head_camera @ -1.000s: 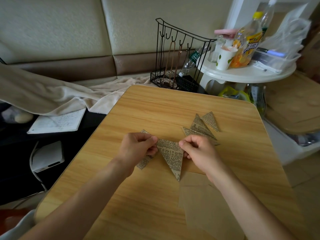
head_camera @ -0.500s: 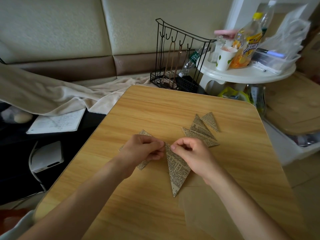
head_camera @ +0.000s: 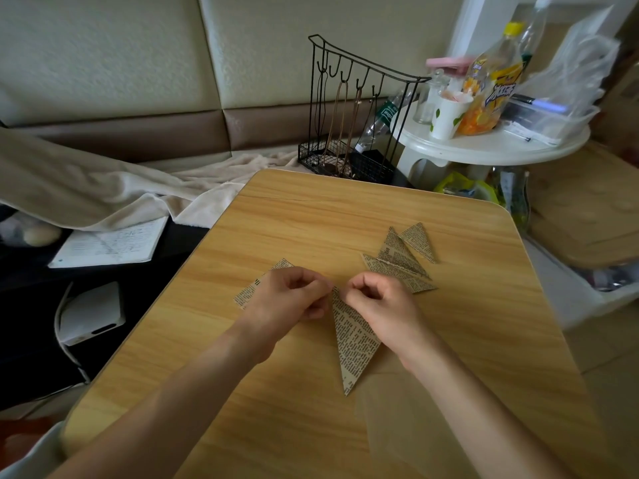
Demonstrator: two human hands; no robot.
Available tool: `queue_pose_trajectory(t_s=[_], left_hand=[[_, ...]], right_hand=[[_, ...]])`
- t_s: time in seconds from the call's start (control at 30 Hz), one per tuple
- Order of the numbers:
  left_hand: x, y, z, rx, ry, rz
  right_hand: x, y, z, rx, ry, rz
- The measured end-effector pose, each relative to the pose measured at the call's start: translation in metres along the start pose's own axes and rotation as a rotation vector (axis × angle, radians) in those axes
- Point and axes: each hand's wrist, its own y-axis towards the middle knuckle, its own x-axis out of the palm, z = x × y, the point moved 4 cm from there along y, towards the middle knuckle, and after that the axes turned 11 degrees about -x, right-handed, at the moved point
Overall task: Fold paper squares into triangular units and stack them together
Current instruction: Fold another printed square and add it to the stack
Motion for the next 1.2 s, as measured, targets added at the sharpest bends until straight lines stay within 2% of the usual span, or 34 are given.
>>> queue_pose_trajectory(t_s=[0.27, 0.47, 0.63, 0.93, 1.2], left_hand=[[0.002, -0.003, -0.001, 0.014, 0.061, -0.094], [0.001, -0.005, 0.003, 0.062, 0.092, 0.009], [0.002, -0.008, 0.005, 0.085, 0.146, 0.019], [0.000, -0.004, 0.000, 0.044, 0.067, 0.031], [0.003, -0.002, -0.004, -0.168, -0.191, -0.089]], right_hand=[[0.001, 0.000, -0.006, -0.046, 0.028, -0.020], [0.002, 0.000, -0.003, -0.032, 0.021, 0.021], [0.003, 0.000, -0.001, -0.011, 0.028, 0.058], [0.004, -0.001, -0.002, -0.057, 0.040, 0.028], [0.003, 0.000, -0.002, -0.090, 0.033, -0.012]])
